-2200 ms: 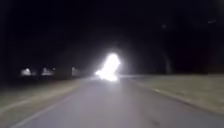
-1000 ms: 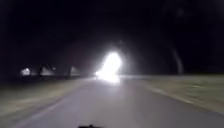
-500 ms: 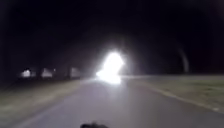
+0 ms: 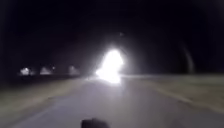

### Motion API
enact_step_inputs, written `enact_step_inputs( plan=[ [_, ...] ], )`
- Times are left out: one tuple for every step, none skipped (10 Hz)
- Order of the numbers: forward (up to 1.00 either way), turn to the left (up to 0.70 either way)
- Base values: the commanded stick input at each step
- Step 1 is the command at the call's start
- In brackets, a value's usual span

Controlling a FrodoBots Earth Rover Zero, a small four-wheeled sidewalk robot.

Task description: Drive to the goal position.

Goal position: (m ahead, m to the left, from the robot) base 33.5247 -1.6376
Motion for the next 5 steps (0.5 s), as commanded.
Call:
enact_step_inputs(
  plan=[
    [1.0, 0.02],
    [1.0, 0.02],
    [1.0, 0.02],
    [1.0, 0.02],
    [1.0, 0.02]
  ],
)
